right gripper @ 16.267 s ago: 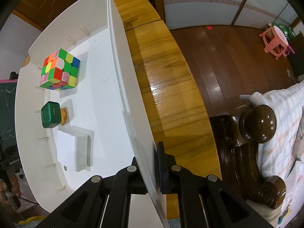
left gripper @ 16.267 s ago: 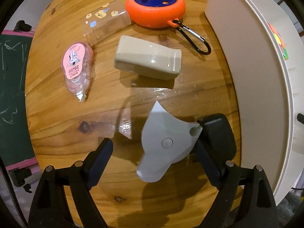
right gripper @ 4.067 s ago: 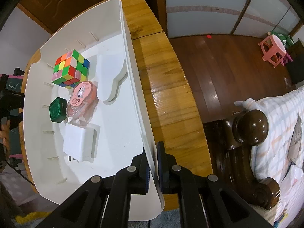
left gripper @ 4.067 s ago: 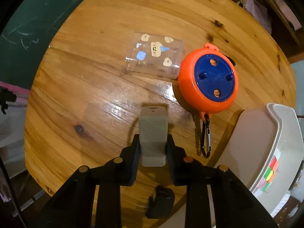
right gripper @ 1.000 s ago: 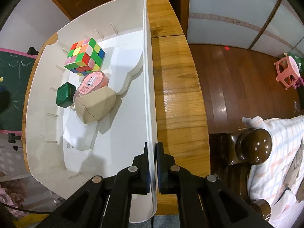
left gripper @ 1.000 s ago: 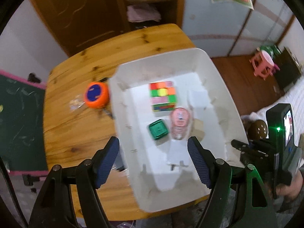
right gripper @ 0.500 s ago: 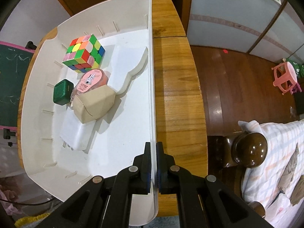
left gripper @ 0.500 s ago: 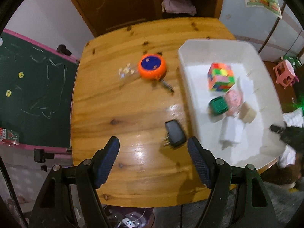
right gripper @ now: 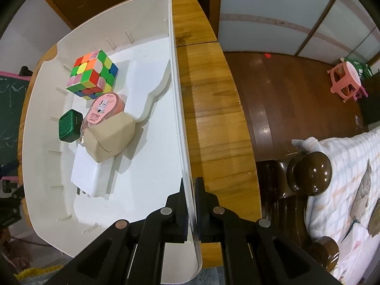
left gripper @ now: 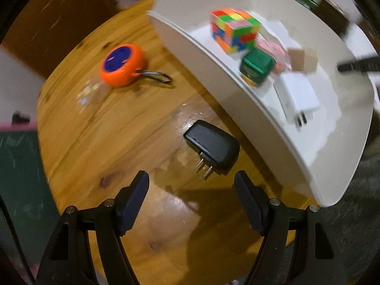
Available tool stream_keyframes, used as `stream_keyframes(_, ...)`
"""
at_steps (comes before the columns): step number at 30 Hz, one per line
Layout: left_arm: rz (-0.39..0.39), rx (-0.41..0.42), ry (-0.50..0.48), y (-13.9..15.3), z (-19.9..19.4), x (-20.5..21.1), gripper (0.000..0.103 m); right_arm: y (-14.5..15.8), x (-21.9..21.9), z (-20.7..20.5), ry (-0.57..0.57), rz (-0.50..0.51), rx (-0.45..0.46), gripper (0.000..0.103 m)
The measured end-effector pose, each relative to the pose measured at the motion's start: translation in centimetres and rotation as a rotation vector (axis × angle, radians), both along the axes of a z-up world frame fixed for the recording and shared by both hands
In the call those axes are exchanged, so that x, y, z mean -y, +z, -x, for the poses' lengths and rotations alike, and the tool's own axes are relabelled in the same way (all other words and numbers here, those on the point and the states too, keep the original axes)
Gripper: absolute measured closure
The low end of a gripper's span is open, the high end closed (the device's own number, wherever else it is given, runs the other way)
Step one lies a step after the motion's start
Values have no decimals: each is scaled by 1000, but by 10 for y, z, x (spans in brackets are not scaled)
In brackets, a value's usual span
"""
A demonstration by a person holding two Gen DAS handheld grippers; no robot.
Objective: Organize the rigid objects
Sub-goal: 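Move the left tool back to the black plug charger, then grasp the black plug charger with the left tool and lift it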
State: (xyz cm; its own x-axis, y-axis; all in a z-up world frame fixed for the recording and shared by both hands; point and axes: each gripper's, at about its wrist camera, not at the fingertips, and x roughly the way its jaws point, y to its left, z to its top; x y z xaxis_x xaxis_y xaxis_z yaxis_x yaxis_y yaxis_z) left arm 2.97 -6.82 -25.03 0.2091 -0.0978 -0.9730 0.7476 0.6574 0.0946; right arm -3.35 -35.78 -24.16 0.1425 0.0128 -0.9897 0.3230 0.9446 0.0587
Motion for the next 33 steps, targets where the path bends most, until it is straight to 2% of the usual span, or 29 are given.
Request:
stream_keyframes(5, 27, -11, -156, -16, -8, 6, 25, 1, -3, -2, -33, 28, -16, 96)
stream_keyframes(11, 98, -61, -272, -24, -18, 10, 25, 5, -6, -4, -66, 51, -32, 94)
stream_keyframes(17, 165, -149, -349, -27, -24, 15, 25, 6, -12, -6, -88, 92, -49, 91)
stream_keyframes(21, 203, -189, -342, -30, -33, 21, 22, 7, -13, -6, -112, 106, -52, 90)
stream_keyframes(25, 208, -182, -333, -36, -40, 28, 22, 7, -13, -5, -129, 110, -54, 89)
stream_keyframes(30, 197, -121, -388, -39, -34, 36, 23, 6, -14, -5, -143, 112, -56, 89)
stream_keyframes(31, 192, -107, -396, -39, -33, 38, 23, 6, -14, -5, -146, 112, -56, 89)
stream_keyframes(33, 181, -65, -406, -38, -28, 40, 32, 6, -13, -5, -149, 112, -56, 89)
